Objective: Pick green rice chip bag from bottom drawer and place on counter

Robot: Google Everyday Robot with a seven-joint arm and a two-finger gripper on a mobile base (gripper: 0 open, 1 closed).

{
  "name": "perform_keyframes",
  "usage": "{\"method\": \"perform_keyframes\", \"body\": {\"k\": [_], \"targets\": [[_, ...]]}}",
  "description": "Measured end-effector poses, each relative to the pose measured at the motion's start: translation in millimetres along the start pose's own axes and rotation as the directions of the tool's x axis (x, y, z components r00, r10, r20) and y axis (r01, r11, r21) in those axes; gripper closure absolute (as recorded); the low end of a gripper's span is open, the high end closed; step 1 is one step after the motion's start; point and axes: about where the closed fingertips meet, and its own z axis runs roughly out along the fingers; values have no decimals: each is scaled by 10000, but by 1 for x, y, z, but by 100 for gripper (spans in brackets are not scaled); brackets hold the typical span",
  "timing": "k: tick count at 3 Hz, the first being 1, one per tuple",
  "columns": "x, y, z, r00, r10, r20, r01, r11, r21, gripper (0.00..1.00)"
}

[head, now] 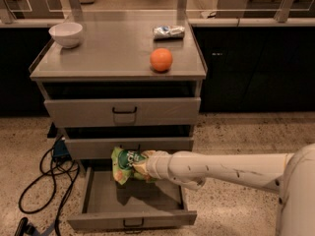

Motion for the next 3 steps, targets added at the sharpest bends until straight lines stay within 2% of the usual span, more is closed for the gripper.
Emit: {"method": "perform_keyframes", "body": {"k": [1, 2, 3], "targets": [[-1, -1, 0, 10000, -9, 12, 9, 10000, 10, 100], [-3, -13, -20, 9996, 222, -173, -219, 9995, 218, 100], [-9, -33, -84, 9960, 885, -109, -862, 9873, 1334, 100]]}}
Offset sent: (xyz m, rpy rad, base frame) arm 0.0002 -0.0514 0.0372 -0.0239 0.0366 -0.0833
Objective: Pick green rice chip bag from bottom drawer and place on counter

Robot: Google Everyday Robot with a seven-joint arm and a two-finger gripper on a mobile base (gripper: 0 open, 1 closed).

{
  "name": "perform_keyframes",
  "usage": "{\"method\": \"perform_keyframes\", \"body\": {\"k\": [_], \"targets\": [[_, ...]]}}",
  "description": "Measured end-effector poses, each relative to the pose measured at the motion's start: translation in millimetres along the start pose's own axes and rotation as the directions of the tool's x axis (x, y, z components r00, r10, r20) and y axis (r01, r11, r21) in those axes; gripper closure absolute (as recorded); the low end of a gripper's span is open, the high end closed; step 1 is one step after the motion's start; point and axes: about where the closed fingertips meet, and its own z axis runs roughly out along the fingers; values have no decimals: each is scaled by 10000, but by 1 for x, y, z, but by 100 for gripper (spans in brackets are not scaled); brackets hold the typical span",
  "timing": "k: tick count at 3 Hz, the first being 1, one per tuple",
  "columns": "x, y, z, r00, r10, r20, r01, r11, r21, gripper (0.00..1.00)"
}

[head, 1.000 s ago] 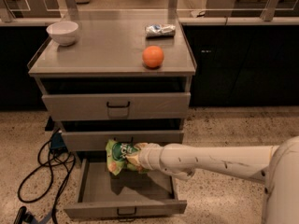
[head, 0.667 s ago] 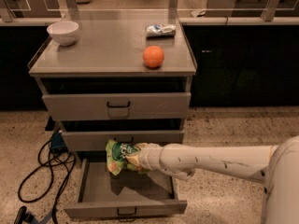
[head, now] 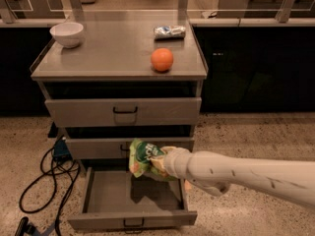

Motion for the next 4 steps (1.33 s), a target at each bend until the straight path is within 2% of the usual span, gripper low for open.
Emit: {"method": "perform_keyframes", "body": {"k": [1, 2, 3, 4], "targets": [[-5, -33, -77, 9998, 214, 34, -217, 9896, 1425, 100], [-24, -36, -99, 9997, -207, 148, 178, 9843, 1759, 100], [-22, -35, -96, 9998, -165, 137, 139, 9852, 1711, 100], [-30, -33, -98, 9991, -238, 361, 179, 9874, 1573, 100]]}}
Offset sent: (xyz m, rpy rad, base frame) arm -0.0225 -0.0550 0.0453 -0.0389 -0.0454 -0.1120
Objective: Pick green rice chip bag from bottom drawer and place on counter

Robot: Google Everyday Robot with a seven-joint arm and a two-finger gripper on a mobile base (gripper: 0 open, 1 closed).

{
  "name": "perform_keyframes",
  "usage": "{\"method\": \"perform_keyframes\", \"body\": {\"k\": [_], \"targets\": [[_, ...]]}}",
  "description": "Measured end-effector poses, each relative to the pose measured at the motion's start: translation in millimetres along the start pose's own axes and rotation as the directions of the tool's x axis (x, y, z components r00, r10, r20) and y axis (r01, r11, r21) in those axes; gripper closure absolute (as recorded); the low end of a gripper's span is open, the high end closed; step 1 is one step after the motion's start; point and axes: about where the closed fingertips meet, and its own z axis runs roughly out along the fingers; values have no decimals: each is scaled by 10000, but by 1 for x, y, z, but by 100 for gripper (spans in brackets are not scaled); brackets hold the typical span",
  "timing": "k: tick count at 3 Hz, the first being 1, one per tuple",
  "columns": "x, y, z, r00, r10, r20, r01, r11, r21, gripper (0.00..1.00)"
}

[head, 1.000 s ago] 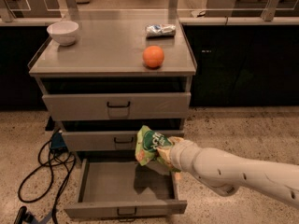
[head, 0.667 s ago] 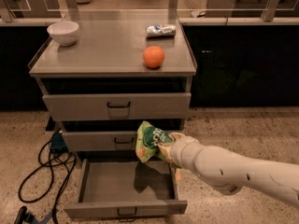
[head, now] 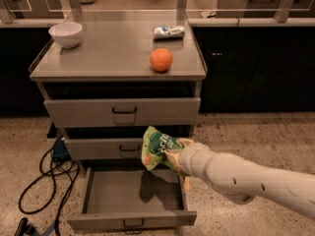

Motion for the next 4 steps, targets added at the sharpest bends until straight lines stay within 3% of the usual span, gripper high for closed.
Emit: {"method": "perform_keyframes", "body": {"k": [1, 2, 3, 4], "targets": [[-54, 3, -22, 9927, -555, 1068, 594, 9976, -342, 100], [-127, 8, -69, 9566, -1763, 2319, 1910, 9807, -424, 100], [-214, 0, -134, 9097, -2164, 3545, 2242, 9743, 196, 100], [-240, 0, -161, 8912, -2176, 3980, 2148, 9753, 521, 100]]}}
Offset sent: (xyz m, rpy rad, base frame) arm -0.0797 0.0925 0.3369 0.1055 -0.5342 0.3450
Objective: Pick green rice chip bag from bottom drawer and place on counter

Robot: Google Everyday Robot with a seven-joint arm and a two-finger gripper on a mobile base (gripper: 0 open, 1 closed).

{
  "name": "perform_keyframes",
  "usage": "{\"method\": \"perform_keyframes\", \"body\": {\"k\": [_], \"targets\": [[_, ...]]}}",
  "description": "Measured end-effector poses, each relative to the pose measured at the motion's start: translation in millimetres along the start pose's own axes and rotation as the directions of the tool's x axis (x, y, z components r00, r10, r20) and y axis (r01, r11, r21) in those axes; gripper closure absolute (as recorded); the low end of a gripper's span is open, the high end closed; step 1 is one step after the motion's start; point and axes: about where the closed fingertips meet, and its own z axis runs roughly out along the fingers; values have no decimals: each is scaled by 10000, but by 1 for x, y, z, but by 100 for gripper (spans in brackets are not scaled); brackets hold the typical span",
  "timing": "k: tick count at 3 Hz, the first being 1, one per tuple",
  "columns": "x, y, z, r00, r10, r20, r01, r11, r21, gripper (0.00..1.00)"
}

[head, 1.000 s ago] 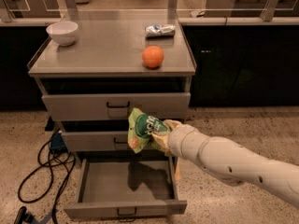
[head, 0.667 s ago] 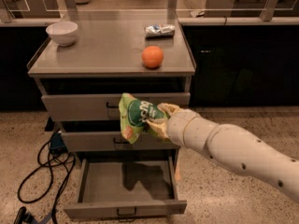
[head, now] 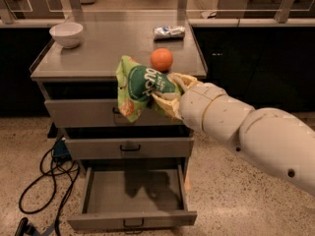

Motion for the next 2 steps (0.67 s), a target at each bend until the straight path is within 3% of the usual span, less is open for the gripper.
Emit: {"method": "perform_keyframes", "body": {"k": [1, 2], "targets": [[0, 1, 0, 10000, -2, -8, 2, 10000, -9, 100], [-22, -6, 20, 9994, -82, 324, 84, 10000, -53, 100]]}}
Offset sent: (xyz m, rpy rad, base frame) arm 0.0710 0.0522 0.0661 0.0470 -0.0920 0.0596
